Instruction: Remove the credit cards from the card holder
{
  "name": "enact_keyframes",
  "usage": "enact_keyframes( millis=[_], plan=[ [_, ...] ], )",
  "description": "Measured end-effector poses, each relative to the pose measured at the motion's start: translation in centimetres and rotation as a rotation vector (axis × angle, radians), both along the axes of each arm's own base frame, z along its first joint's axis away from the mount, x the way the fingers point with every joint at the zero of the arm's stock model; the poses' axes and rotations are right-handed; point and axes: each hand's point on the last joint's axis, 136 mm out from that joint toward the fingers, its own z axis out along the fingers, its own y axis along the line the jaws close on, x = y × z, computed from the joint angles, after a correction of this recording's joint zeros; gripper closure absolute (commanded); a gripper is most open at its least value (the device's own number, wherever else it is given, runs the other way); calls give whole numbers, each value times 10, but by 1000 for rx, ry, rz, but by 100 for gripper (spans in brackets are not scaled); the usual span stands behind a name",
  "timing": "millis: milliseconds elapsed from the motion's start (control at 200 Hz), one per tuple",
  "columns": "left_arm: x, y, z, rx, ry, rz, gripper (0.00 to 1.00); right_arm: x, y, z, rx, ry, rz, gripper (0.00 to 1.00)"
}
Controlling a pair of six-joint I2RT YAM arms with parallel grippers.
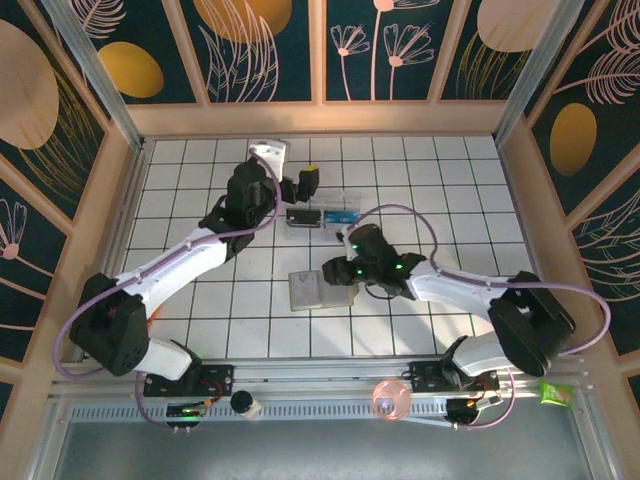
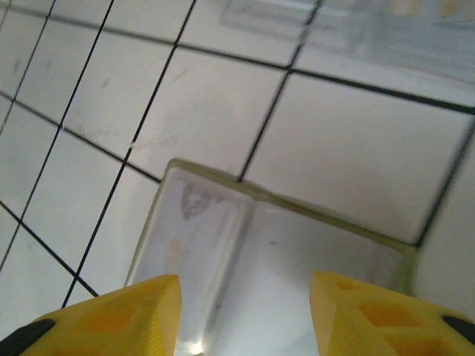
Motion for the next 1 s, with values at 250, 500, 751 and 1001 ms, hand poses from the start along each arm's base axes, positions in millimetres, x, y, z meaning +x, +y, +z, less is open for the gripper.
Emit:
enact_keyframes(
  millis=[250, 500, 751, 1001],
  plan=[
    [-57, 72, -61, -170, 192, 206, 1, -27, 49, -21, -126, -41, 144, 52],
    [-100, 107, -93, -299, 271, 278, 2, -39, 68, -48, -299, -93, 188, 54],
    [-111, 111, -126, -310, 376, 293, 16, -39, 68, -63, -423, -143, 186, 60],
    [-117, 97, -145, -298, 454, 221, 31, -33, 67, -63, -445, -169, 146, 88]
  ],
)
